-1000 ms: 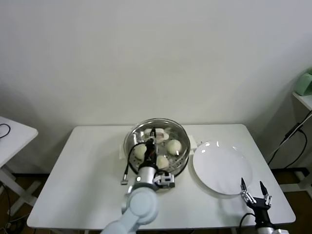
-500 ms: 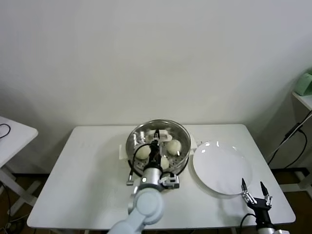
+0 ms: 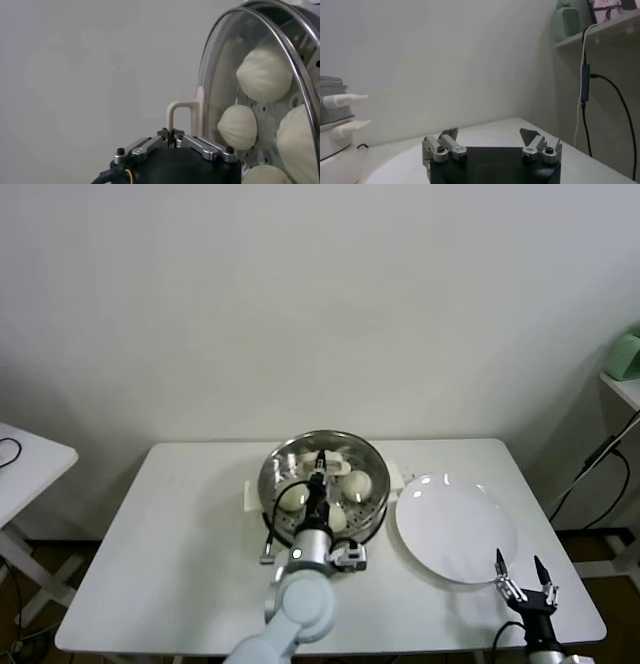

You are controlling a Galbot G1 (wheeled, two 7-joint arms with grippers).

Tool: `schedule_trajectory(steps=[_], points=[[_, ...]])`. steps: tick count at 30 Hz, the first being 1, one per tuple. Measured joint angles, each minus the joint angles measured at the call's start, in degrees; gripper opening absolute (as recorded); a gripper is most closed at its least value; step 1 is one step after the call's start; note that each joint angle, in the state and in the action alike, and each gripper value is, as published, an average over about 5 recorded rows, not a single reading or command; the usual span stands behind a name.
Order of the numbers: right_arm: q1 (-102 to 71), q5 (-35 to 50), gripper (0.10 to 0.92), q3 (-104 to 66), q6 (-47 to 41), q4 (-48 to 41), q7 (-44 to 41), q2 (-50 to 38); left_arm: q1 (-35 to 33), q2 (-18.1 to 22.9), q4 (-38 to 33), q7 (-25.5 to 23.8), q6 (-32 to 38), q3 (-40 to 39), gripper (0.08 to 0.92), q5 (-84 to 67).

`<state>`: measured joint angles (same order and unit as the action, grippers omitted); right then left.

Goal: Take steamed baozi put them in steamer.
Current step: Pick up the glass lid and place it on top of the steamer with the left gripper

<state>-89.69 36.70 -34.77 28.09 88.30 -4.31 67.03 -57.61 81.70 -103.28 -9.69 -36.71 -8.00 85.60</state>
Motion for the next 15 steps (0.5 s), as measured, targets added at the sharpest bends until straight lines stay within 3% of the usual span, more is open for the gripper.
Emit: schedule_trajectory(steps=[15], points=[[0.20,-0.04,0.823,0.00,0.05,-0.05,-0.07,0.40,-0.94,0.49,0.54,0.52,0.78,0.70,0.134,1.75]])
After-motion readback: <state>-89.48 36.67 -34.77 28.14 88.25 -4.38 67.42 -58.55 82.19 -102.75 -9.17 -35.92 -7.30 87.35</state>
